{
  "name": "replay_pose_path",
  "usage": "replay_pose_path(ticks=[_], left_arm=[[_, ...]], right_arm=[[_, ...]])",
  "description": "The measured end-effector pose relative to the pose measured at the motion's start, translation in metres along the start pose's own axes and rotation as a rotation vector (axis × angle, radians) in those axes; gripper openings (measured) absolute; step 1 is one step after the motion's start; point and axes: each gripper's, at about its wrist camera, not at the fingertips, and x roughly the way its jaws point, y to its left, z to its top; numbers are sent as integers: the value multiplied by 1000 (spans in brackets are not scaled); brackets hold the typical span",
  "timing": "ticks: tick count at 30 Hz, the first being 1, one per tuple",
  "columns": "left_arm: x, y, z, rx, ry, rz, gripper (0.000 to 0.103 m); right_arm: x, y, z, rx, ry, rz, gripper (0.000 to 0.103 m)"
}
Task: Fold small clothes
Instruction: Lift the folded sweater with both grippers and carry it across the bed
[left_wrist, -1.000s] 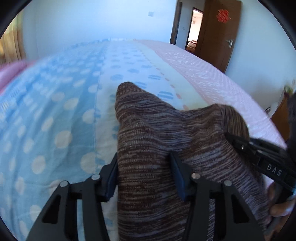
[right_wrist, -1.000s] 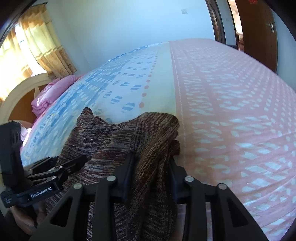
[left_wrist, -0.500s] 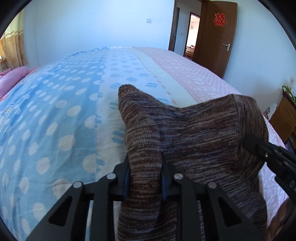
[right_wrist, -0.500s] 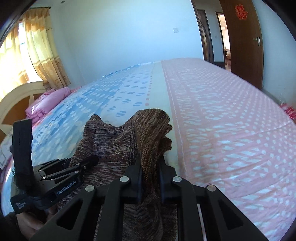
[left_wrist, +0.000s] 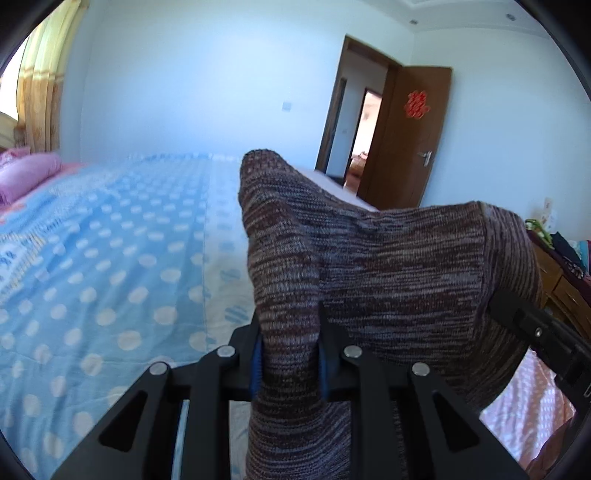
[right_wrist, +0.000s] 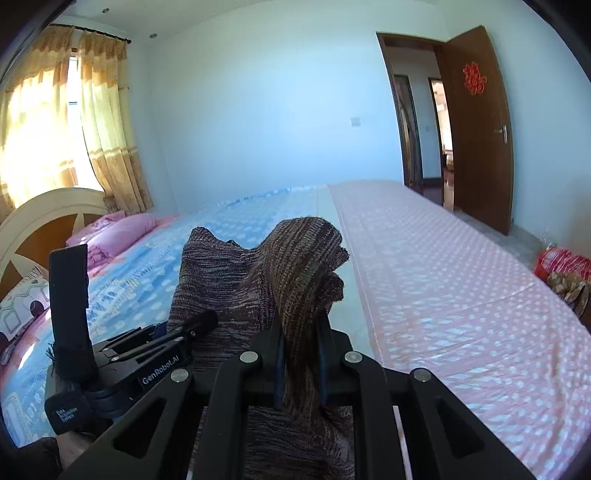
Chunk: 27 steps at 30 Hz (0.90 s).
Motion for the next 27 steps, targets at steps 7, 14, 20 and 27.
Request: replay_pose_path(ticks=[7,14,20,27], left_arm=[[-55,-16,20,41,-56,-56,24],[-100,-44,21,86,-77,-123,24],[-103,-69,8,116,-38,-177,24],[-82,-114,-15,155,44,-208,24]], right_arm=[[-69,11,14,12,-89,1,14],[-130,6,15,62,-162,-28,14],[-167,-18,-1,111,-191,-64,14],[-189,-63,-24,160,-150,-145,14]])
